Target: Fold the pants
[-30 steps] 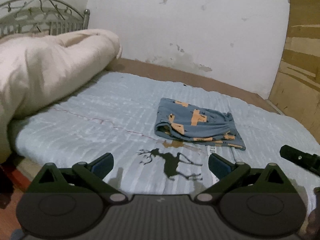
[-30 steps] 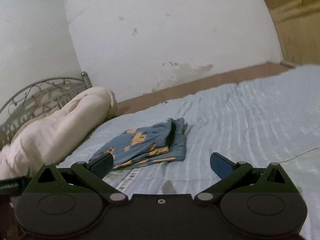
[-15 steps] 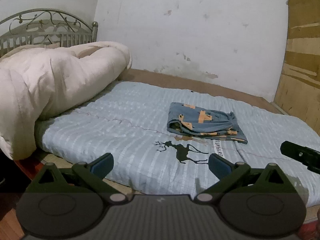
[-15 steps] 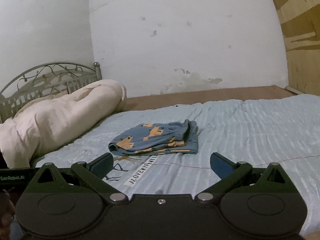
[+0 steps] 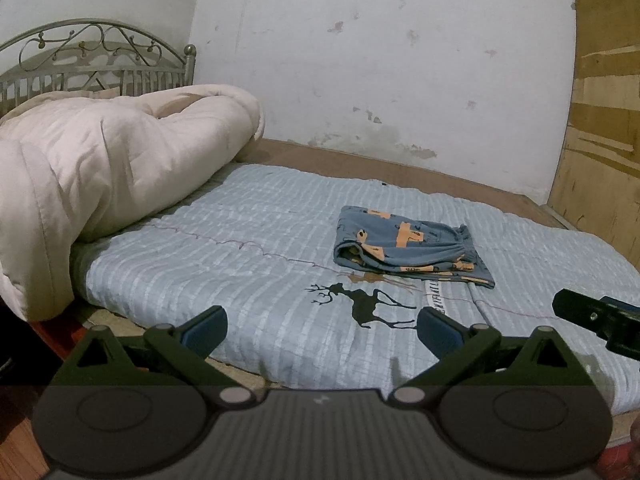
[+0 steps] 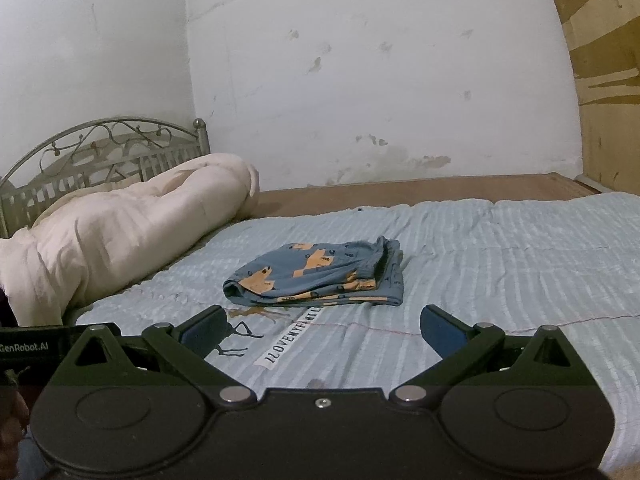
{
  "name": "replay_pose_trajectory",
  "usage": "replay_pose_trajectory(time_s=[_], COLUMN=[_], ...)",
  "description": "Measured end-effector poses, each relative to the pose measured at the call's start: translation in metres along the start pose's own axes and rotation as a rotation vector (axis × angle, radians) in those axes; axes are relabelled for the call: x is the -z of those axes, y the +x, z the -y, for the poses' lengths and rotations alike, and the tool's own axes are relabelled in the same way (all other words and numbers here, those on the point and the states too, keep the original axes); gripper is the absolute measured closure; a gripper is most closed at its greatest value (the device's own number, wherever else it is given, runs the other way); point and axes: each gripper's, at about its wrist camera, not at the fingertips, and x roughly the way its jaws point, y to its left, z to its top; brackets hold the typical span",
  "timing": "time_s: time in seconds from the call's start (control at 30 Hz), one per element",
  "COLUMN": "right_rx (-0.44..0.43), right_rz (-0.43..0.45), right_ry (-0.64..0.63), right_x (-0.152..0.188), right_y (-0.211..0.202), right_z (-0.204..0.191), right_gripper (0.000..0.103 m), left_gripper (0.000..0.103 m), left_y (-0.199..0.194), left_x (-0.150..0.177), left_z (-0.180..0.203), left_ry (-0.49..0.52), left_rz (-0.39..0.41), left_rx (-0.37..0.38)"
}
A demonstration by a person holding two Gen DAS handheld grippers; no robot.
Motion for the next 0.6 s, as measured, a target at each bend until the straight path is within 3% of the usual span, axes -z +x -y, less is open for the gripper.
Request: replay_pose_trajectory(time_s=[0.6], right_rx=[-0.012], right_rz=[-0.009], right_ry=[-0.006], right_x=[0.0014], right_y=[0.0044], right_z=[0.0], right_gripper=[0.001], left_gripper=[0.001], left_y=[0.0014], left_x=[0.0002], left_z=[-0.0001], left_ry=[0.0], left_rz=[-0.004], left_rx=[-0.001])
